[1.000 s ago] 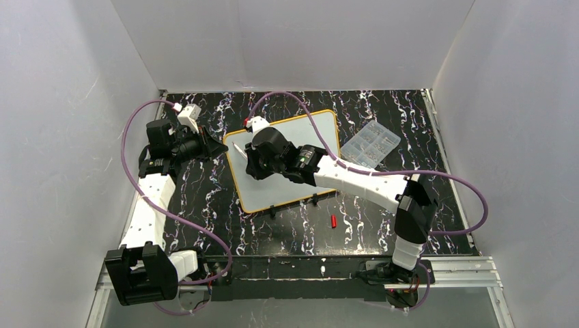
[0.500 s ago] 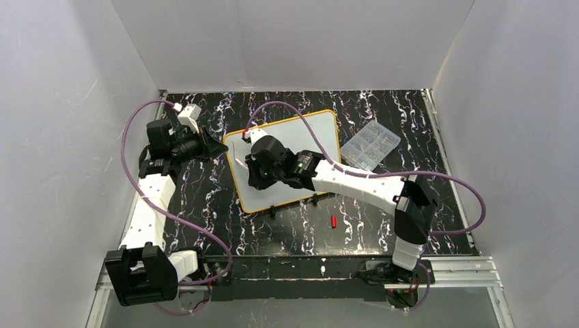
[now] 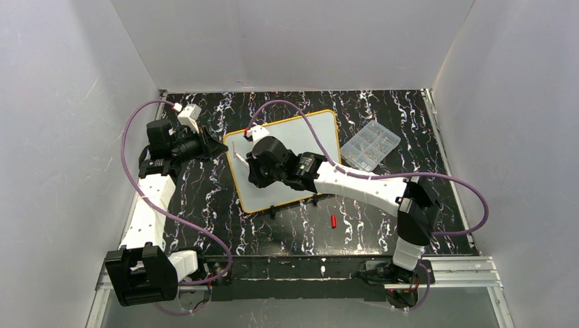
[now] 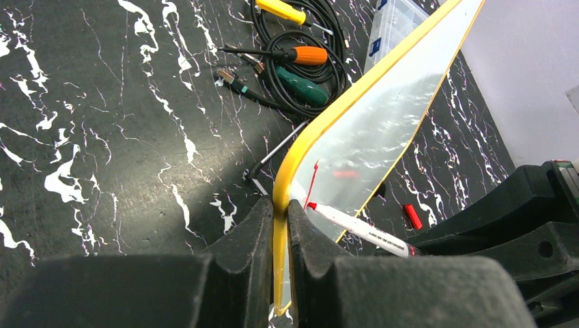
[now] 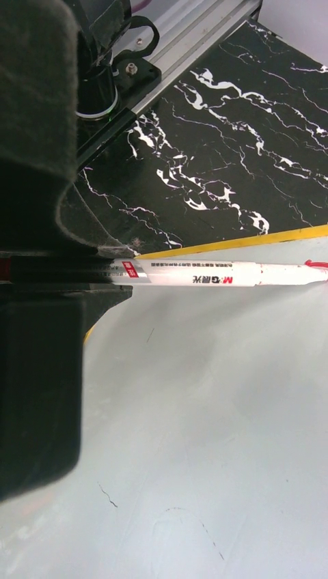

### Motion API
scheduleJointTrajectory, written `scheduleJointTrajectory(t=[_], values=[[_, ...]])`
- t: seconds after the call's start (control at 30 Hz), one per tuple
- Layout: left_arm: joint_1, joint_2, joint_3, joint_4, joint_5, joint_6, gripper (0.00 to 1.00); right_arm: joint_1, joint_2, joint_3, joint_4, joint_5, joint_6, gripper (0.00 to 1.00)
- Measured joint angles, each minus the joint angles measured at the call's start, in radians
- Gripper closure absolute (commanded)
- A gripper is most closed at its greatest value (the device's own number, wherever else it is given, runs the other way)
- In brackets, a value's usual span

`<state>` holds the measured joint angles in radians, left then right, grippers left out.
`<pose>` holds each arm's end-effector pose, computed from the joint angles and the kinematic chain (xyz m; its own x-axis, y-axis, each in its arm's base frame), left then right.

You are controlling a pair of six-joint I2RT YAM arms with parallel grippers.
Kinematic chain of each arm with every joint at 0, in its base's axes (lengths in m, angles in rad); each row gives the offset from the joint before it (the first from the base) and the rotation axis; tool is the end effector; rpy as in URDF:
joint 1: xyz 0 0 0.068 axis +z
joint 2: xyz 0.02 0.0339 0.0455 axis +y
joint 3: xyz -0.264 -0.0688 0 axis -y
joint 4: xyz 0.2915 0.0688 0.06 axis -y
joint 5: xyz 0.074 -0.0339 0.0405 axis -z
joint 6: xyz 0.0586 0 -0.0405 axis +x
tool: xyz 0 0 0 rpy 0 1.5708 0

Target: Write a sentence on the whiteboard

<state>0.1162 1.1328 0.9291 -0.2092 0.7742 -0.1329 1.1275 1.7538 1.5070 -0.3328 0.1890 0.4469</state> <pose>0.3144 -0.0045 0.3059 -0.4684 -0.1501 -0.8707 0.4955 0.7713 -0.3994 0.2139 0.4248 0.2880 -0.5662 -0.2027 -0.7990 -0.6378 0.7218 0.2688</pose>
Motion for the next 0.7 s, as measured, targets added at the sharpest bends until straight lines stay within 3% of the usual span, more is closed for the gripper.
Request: scheduleJointTrajectory(t=[0.7], values=[[0.000, 0.000, -0.001, 0.000, -0.002, 0.002, 1.00, 0.007, -0.001, 0.001, -0.002, 0.048, -0.001, 0.99]])
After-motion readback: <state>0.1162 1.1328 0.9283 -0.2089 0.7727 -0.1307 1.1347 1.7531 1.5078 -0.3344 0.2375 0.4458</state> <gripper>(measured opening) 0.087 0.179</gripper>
